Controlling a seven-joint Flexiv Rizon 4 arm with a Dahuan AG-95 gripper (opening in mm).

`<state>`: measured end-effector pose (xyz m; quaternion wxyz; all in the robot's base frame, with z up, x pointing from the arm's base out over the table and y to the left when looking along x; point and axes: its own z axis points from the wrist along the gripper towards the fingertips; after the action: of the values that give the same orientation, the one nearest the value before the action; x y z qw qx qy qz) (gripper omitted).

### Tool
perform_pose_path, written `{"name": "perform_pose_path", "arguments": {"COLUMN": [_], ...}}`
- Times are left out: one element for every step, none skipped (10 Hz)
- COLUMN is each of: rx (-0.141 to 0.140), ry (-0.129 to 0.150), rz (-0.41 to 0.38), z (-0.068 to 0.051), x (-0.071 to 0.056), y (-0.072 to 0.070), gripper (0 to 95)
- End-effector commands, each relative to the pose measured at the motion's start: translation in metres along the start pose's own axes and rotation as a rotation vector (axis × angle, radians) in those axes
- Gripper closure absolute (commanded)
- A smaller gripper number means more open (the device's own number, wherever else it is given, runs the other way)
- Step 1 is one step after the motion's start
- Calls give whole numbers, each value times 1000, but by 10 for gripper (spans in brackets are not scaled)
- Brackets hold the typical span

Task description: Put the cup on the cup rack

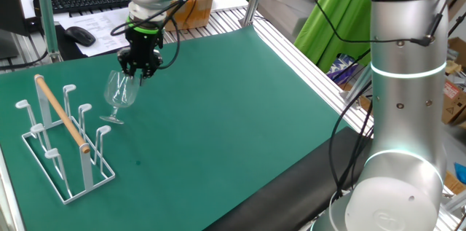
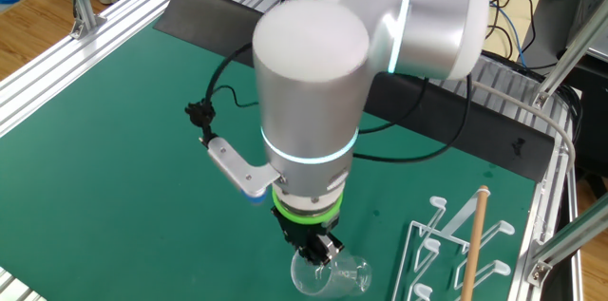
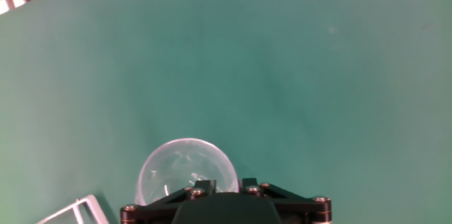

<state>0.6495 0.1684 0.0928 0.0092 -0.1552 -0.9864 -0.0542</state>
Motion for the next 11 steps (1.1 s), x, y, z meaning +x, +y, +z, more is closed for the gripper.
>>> {"name": "perform_pose_path", "arguments": {"rx": [-4,-6,-7,-6,-8,-7,-7,-11,-12,-11,-10], "ry": [-13,-20,-23,-21,-18,-11,-3,3,4,3,2], "rz": [6,11,12,10,9,4,-4,-6,-6,-7,-9], "z": [-1,2,2,1,0,-4,-10,-13,-13,-13,-13], "x": [2,2,2,1,0,-5,-12,-16,-16,-17,-17], "y": [-2,-2,-2,-2,-2,-5,-8,-10,-10,-10,-10], "gripper": [570,570,570,570,570,570,570,570,570,570,570]}}
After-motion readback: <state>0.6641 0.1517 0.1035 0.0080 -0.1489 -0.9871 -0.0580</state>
